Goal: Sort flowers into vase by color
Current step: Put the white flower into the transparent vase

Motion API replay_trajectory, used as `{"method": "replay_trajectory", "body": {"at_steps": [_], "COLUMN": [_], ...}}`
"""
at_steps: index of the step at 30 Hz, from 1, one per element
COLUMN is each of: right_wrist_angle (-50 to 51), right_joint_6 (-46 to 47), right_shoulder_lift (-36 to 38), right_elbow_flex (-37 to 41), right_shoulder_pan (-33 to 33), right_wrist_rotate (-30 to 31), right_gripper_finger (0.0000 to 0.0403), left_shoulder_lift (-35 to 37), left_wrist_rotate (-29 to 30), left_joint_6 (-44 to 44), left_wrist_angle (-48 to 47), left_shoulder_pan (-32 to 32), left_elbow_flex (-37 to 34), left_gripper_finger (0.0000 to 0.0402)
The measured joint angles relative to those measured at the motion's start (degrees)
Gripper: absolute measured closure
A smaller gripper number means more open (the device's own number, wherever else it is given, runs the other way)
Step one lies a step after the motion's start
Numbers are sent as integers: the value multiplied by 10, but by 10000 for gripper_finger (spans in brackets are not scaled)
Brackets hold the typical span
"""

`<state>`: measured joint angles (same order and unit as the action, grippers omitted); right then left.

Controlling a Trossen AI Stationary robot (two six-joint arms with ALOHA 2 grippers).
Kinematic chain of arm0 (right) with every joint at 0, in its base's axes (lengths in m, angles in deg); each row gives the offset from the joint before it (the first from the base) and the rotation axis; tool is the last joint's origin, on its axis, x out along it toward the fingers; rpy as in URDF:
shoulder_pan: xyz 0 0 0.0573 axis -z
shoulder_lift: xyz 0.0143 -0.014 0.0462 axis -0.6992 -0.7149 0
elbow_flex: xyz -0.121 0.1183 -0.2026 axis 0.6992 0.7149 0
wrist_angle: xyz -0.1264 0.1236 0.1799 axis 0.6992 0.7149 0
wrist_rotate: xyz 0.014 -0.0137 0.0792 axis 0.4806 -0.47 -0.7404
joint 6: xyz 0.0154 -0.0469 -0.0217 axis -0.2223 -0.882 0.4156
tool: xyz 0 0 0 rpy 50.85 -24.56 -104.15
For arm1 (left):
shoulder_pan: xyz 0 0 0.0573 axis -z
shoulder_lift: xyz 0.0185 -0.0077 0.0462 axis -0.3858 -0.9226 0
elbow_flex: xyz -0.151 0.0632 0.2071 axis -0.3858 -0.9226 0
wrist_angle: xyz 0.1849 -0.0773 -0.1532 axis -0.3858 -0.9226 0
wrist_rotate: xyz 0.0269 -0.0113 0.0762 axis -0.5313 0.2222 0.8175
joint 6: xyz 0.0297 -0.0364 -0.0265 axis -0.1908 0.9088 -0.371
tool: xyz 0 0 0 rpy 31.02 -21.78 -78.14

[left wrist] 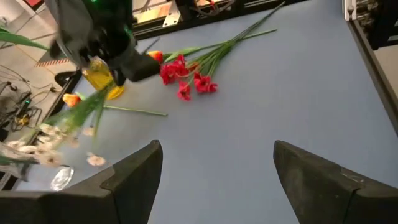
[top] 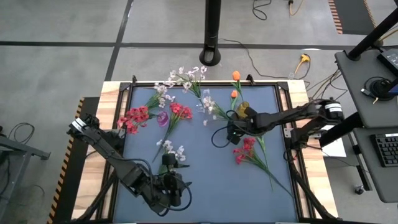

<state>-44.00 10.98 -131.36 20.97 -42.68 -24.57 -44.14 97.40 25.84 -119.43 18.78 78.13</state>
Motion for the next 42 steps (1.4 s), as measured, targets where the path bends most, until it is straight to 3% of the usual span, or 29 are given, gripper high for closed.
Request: {"method": "replay_trajectory", "body": {"at_steps": [9,16,21,26,32,42], "right_wrist_angle": [38,36,-47,-202,-421,-919], "right_joint_6": [8,37,37,-2,-79,-213], "right_shoulder_lift": [154,260,308,334,338,252], "right_elbow_flex": [4,20,59,124,214,337], "right_shoulder_pan": [-27,-91,-137,-168,-182,-183], "right_wrist_rotate": [-100,-107,-90,-87,-92,-152], "right_gripper_finger": [390,390,390,390,390,390], "left_shoulder_lift": [5,21,24,25,25,19], "left_wrist_rotate": [0,0,23,13,12,4], "left_joint_6": [-57,-161,-228,-255,-269,-353], "left_wrist_angle": [145,306,415,473,476,590], "left_shoulder_pan": [-8,-21,-28,-44,-69,-115], "left_elbow_flex": [-69,-134,-177,-207,-212,-216], "left_gripper_finger": [115,115,115,115,115,115]}}
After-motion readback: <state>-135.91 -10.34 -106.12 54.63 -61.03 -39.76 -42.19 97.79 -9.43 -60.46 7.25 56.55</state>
